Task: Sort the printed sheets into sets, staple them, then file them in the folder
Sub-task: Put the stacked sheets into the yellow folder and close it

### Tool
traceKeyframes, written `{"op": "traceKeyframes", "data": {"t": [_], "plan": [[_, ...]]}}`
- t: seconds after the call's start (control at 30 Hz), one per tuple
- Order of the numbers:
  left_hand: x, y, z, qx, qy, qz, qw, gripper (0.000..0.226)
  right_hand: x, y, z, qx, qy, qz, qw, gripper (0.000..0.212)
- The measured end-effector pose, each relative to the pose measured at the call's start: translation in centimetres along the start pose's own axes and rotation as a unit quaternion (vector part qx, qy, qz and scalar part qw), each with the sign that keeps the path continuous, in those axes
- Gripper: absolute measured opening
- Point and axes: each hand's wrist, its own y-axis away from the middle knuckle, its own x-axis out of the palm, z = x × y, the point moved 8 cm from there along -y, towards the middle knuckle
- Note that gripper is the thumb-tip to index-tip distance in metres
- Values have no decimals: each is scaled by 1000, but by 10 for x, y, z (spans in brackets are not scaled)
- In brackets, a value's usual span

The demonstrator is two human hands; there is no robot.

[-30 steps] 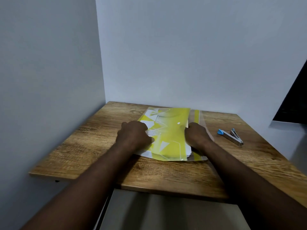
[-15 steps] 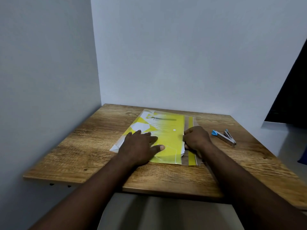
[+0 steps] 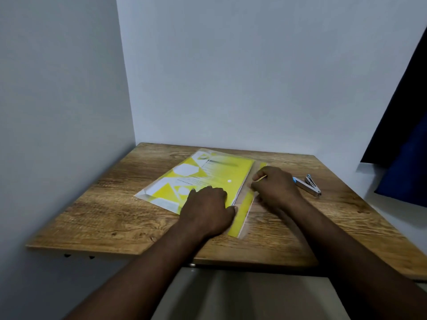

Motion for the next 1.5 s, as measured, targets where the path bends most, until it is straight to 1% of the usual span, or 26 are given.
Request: {"op": "traceKeyframes", "data": {"t": [0.07, 0.1, 0.17, 0.3, 0.37, 0.4, 0.47, 0.57, 0.6, 0.77, 0.87, 0.93, 1.0, 1.03, 1.07, 1.17, 1.2, 1.3, 1.37, 1.4, 1.43, 1.5], "plan": [[-2, 2, -3, 10, -26, -18, 999, 37, -23, 2, -13, 1, 144, -52, 988, 29], [-3, 3, -7, 12, -43, -26, 999, 38, -27, 3, -21, 10, 177, -54, 983, 35], [-1, 4, -14, 9, -76, -23, 997, 41, -25, 7, -32, 33, 184, -40, 981, 44], [7, 2, -35, 14, -119, 28, 992, 63, -10, 8, -24, 35, 160, -2, 986, 54], [9, 2, -44, 20, -138, 58, 989, 66, -10, 7, -22, 46, 142, 5, 989, 69], [10, 2, -47, 23, -146, 71, 986, 65, -12, 7, -21, 49, 146, 4, 988, 73], [7, 2, -49, 22, -155, 95, 983, 59, -17, 8, -20, 50, 175, -1, 983, 69], [7, -5, -40, 30, -145, 132, 980, 29, -19, 9, -21, 46, 212, -2, 976, 66], [7, -10, -35, 40, -140, 140, 979, 24, -17, 9, -19, 41, 203, -6, 978, 68], [17, -18, -10, 111, -103, 132, 980, 46, -9, 12, -16, 52, 97, -19, 994, 72], [22, -20, -1, 134, -60, 126, 981, 49, -12, 7, -18, 74, 15, -43, 996, 73], [23, -22, 5, 147, -23, 118, 982, 50, -11, 3, -22, 103, -39, -34, 993, 82], [25, -24, 11, 150, 4, 128, 980, 52, -9, 1, -24, 123, -56, -18, 991, 90], [27, -24, 12, 143, 4, 139, 980, 50, -9, 0, -23, 117, -43, -20, 992, 87], [28, -24, 13, 134, -4, 149, 980, 48, -11, 0, -20, 97, -25, -27, 995, 79], [29, -24, 6, 104, -44, 145, 983, 48, -10, -1, 5, -17, 61, -46, 997, 31], [29, -23, 1, 96, -50, 131, 985, 48, -9, 0, 14, -52, 100, -45, 993, 27], [33, -20, -20, 85, -60, 103, 989, 47, -2, 1, 36, -111, 210, -42, 970, 39], [39, -26, -33, 71, -51, 111, 990, 48, 2, 0, 44, -130, 247, -49, 959, 43], [37, -30, -37, 61, -35, 106, 992, 44, 5, -1, 46, -137, 260, -50, 954, 45], [32, -35, -38, 47, -2, 92, 995, 37, 7, -3, 47, -141, 274, -48, 950, 46], [16, -43, -32, 27, 98, 59, 993, 25, 8, -5, 41, -137, 298, -42, 944, 43]]}}
